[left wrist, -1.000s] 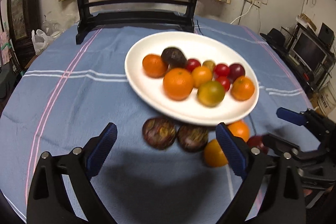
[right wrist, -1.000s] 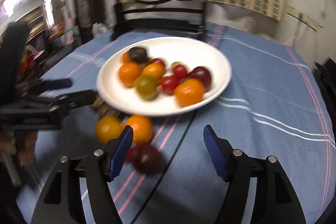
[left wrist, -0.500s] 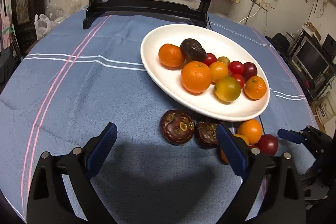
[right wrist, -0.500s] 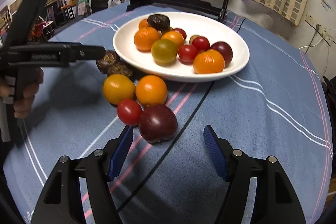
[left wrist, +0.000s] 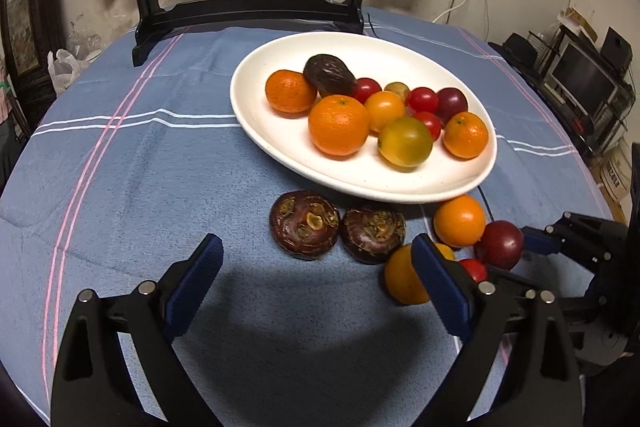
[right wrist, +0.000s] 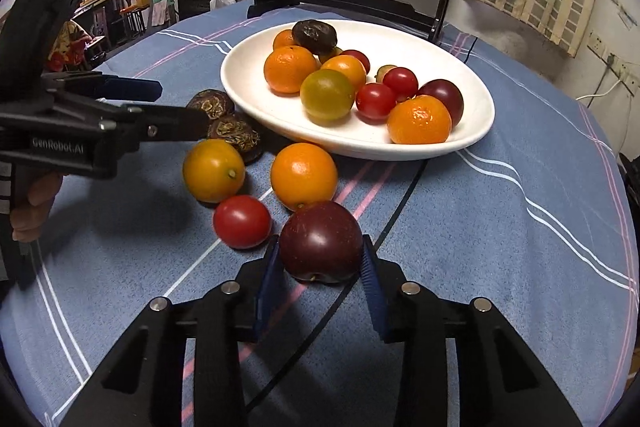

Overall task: Organize fruits
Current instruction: 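Grasp a dark red plum with the right gripper while the left gripper grasps a dark brown fruit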

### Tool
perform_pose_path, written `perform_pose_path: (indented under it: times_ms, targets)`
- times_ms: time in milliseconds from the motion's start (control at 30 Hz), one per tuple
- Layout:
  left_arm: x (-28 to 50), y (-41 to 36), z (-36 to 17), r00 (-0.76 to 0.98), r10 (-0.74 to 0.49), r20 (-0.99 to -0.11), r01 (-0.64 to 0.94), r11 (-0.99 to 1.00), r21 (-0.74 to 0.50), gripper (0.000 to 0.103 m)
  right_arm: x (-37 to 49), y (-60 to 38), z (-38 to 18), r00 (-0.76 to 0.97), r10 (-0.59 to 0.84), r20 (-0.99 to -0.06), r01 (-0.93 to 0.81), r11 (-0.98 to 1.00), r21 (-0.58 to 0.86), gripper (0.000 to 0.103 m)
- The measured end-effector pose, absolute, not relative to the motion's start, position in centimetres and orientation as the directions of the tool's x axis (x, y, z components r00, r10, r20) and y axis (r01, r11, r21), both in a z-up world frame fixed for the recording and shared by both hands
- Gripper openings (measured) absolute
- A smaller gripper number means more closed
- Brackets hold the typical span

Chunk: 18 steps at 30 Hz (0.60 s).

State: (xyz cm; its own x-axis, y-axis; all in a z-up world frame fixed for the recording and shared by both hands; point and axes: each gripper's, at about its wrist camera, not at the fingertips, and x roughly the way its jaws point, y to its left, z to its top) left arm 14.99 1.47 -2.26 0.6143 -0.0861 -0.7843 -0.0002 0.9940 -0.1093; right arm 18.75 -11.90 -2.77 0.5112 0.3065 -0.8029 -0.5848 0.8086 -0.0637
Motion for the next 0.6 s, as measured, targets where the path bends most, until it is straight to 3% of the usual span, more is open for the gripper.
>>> perform_pose_path:
  times_ms: [267, 500, 533, 600]
  targets:
    - [14.8, 2.1, -1.8, 0.639, -0.005, -0.769, -0.011, 1.000, -0.016, 0.093, 19.5, -13.0, -2.4, 0.528, 0.278, -0.803, -0.533, 0.844, -0.058, 0.039]
    - [15.4, 1.6, -3.3, 0.582, 0.004, -0.813, 0.062, 0.997, 0.049, 0.092, 19.6, -13.3, -1.8, 0.540, 0.290, -0.790, -0.525, 0.850, -0.047, 0.039]
    - [15.5, 1.6, -3.6, 0.577, 0.019, -0.817, 0.059, 0.996, 0.065, 0.090, 19.6, -13.3, -1.7, 0.543, 0.291, -0.788, -0.524, 0.850, -0.047, 0.039]
    - [15.9, 2.0, -4.2, 0.563, 0.044, -0.826, 0.043, 0.996, 0.083, 0.077, 19.5, -13.3, -1.5, 0.548, 0.294, -0.784, -0.523, 0.851, -0.046, 0.039]
